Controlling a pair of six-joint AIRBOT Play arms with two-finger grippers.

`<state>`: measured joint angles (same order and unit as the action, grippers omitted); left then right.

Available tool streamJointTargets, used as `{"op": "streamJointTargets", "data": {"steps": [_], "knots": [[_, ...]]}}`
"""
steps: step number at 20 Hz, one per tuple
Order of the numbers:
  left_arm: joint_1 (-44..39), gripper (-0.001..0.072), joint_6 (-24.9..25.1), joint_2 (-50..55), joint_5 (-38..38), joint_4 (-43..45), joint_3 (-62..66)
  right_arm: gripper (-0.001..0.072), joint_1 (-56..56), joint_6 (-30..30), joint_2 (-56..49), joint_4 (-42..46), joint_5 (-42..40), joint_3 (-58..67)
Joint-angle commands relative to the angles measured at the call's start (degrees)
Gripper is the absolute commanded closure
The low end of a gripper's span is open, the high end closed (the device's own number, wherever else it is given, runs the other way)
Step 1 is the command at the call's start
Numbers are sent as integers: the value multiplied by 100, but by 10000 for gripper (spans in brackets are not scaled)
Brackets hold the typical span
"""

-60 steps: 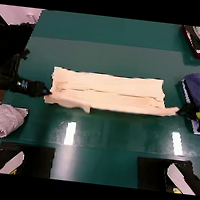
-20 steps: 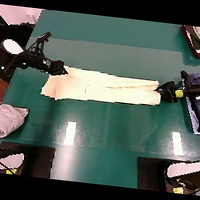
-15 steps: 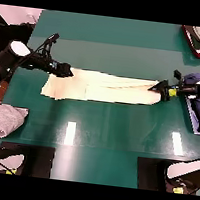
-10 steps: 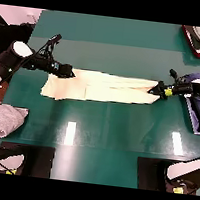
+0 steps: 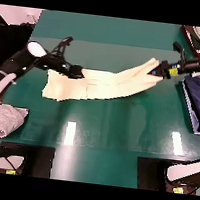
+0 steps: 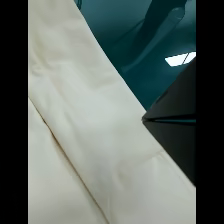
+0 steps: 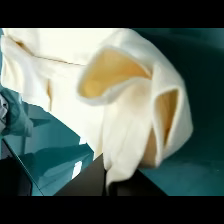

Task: Fold the shirts.

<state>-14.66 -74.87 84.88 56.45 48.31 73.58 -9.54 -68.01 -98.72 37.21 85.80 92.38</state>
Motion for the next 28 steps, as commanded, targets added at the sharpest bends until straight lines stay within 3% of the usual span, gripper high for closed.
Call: {"op": "streamJointTargets", "data": {"steps": [1, 7, 14, 23, 28], "knots": [[-634, 684, -15, 925, -247, -22, 831, 698, 614, -382, 203, -22, 98, 1003], [-935, 684, -470, 2540, -297, -28, 2229, 699, 1626, -627, 201, -2, -17, 2363], [-664, 684, -468, 2562, -11, 101, 2273, 699, 2236, -654, 195, 31, -461, 2487], [688, 684, -570, 804, 940, 1725, 2367, 699, 2874, -601, -35, 28, -1001, 2490], [1353, 683, -562, -243, 1561, 2197, 2367, 699, 3591, -234, -695, 28, -1325, 2490]]}}
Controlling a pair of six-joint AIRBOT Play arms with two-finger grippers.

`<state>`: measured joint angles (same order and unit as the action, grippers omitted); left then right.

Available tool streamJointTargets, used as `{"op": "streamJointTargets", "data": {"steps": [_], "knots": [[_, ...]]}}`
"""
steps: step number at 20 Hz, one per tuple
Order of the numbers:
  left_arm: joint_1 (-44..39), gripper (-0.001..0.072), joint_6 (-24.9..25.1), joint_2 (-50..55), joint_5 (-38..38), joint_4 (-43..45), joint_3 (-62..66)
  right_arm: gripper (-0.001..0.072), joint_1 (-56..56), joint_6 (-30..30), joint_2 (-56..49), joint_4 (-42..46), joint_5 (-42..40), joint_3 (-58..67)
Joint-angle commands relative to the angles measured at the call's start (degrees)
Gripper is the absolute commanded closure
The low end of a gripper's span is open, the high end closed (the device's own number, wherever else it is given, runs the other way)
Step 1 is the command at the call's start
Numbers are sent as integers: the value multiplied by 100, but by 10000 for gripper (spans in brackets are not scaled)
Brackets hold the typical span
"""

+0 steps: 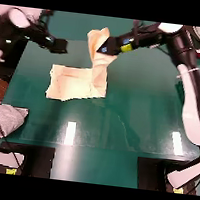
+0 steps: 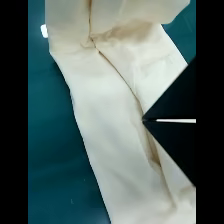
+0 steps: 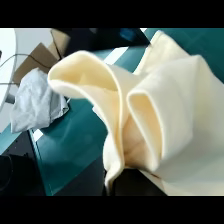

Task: Fold the shirts.

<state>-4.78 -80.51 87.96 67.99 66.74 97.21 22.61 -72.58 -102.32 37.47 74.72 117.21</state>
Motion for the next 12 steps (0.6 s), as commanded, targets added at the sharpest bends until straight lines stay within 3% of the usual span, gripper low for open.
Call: {"op": "streamJointTargets", "data": {"steps": [1, 4, 5, 6, 7, 9, 12], "knots": [[446, 683, 46, -693, 529, 361, 4, 697, 542, 354, -494, 7, -369, 7], [529, 683, 101, -992, 848, 431, 4, 684, 1086, 518, -1047, 0, -1303, 7], [529, 683, 98, -1043, 920, 420, 4, 530, 1268, 520, -1222, -42, -1617, 11], [529, 683, 98, -1049, 968, 415, 4, 305, 1460, 538, -1397, -125, -1895, 13], [529, 683, 96, -1047, 1012, 417, 2, 219, 1613, 599, -1521, -254, -2057, 13], [529, 683, 96, -1047, 1058, 417, 2, 214, 1781, 883, -1569, -273, -2094, 11], [529, 683, 98, -1047, 1095, 417, 2, 216, 1453, 793, -1250, 120, -1587, 9]]}}
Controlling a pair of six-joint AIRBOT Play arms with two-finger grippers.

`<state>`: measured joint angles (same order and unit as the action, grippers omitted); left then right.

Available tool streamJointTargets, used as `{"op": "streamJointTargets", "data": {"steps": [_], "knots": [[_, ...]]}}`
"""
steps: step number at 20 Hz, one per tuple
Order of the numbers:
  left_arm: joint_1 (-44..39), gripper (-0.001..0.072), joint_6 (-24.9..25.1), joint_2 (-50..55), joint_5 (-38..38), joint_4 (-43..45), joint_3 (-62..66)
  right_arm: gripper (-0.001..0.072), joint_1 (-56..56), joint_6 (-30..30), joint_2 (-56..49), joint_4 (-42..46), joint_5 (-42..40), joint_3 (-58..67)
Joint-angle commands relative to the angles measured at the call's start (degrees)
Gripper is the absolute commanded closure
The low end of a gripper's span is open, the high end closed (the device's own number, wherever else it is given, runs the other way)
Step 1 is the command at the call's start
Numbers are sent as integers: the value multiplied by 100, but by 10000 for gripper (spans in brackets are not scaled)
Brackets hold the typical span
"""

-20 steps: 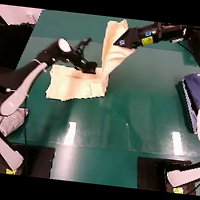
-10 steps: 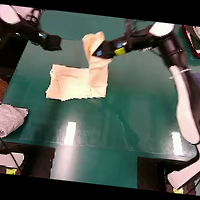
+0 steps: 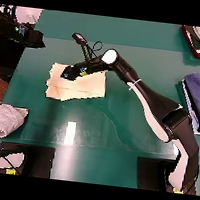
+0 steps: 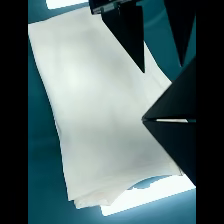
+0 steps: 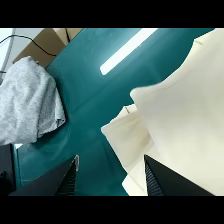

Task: Fold the shirts.

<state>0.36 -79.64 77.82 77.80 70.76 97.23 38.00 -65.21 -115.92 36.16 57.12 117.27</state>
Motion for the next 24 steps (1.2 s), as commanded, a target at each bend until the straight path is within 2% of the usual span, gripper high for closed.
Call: {"op": "streamJointTargets", "data": {"steps": [1, 4, 6, 8, 9, 10, 13, 17, 23, 24], "knots": [[15, 683, 11, -33, 125, 17, 0, 216, -282, -57, 234, 385, 496, -4], [15, 683, 13, -33, 114, 15, -2, 216, -1062, -361, 708, 702, 1187, -538], [15, 683, 13, -31, 109, 13, -15, 216, -1620, -693, 957, 903, 1300, -1093], [15, 683, 13, -13, 103, 9, -17, 209, -2116, -857, 1126, 717, 1303, -1725], [15, 683, 13, -13, 74, 9, -17, 92, -2326, -879, 1158, 597, 1296, -2028], [15, 683, 13, -13, 37, -2, -17, 54, -2461, -881, 1152, 424, 1296, -2282], [15, 683, 13, -13, -66, -4, -17, 55, -2570, -892, 1067, -210, 909, -2999], [15, 683, 15, -13, -83, -4, -17, 58, -2186, -892, 876, -881, 63, -3456], [15, 683, 61, -13, -70, -4, -17, 100, -1397, -1235, 70, -1134, -313, -2601], [15, 683, 61, -13, -63, -4, -17, 155, -1290, -1233, -48, -1233, -389, -2400]]}}
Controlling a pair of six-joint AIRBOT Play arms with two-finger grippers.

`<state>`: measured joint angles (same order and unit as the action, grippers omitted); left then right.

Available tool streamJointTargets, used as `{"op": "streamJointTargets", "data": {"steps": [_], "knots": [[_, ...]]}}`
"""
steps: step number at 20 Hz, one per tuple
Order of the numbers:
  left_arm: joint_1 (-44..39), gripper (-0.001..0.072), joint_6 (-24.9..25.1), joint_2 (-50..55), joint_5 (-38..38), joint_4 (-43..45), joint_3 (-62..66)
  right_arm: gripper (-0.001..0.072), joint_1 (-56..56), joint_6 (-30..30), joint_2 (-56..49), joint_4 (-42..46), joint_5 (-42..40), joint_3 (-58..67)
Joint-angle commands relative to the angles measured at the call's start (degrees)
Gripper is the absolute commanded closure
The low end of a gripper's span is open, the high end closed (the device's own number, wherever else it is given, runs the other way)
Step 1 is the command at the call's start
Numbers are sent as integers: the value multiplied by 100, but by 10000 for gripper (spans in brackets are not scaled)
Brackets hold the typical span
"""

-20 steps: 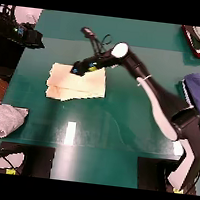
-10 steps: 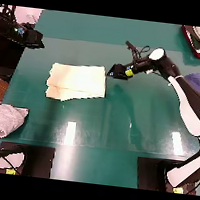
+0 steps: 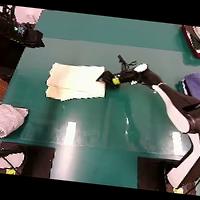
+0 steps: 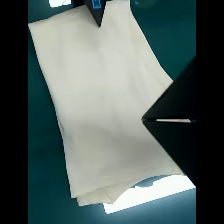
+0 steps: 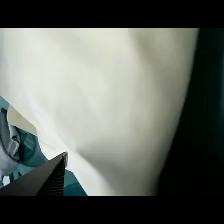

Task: Fold the shirts.

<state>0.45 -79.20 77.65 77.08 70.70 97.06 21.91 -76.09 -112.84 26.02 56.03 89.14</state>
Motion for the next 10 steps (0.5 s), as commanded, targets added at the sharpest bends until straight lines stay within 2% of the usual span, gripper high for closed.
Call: {"op": "streamJointTargets", "data": {"steps": [1, 2, 3, 4, 5, 10], "knots": [[7, 683, 17, 4, 13, 2, 0, 160, 409, -144, -424, -249, -428, 577], [7, 683, 17, 4, 28, 2, 0, 245, 494, -142, -439, -232, -599, 704], [7, 683, 20, 4, 48, 2, 0, 416, 564, -127, -433, -221, -780, 820], [7, 683, 20, 4, 52, 2, 0, 534, 610, -68, -433, -195, -868, 938], [7, 683, 20, 2, 55, 2, 0, 686, 608, 63, -433, -195, -896, 1064], [7, 683, 131, 4, 227, 4, 0, 697, -9, 160, 20, -66, -518, 1346]]}}
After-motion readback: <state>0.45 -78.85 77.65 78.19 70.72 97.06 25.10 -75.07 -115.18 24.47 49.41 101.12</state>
